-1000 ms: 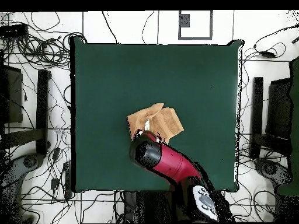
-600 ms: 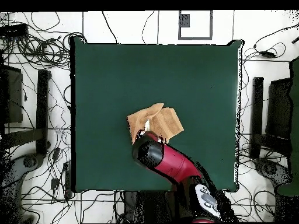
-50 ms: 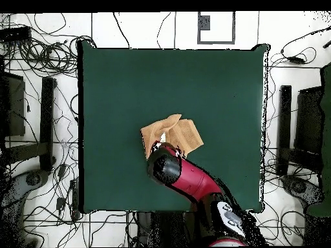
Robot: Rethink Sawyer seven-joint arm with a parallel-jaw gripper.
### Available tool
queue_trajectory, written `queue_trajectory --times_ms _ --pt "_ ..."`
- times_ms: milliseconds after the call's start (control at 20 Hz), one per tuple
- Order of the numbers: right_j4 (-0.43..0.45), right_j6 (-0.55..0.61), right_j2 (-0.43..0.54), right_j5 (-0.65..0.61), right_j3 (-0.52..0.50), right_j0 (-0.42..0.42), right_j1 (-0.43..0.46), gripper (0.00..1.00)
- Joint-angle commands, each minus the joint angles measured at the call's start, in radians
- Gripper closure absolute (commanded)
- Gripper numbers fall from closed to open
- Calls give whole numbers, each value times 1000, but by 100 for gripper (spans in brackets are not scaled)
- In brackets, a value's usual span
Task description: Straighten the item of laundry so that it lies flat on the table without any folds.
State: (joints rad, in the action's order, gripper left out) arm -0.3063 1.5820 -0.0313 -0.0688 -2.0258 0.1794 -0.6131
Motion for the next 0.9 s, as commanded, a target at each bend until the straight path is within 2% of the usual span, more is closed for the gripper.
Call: queue_trajectory --times_ms 50,900 --pt "24 182 107 37 31 -21 34 0" --pt "55 197 131 68 -6 2 53 0"
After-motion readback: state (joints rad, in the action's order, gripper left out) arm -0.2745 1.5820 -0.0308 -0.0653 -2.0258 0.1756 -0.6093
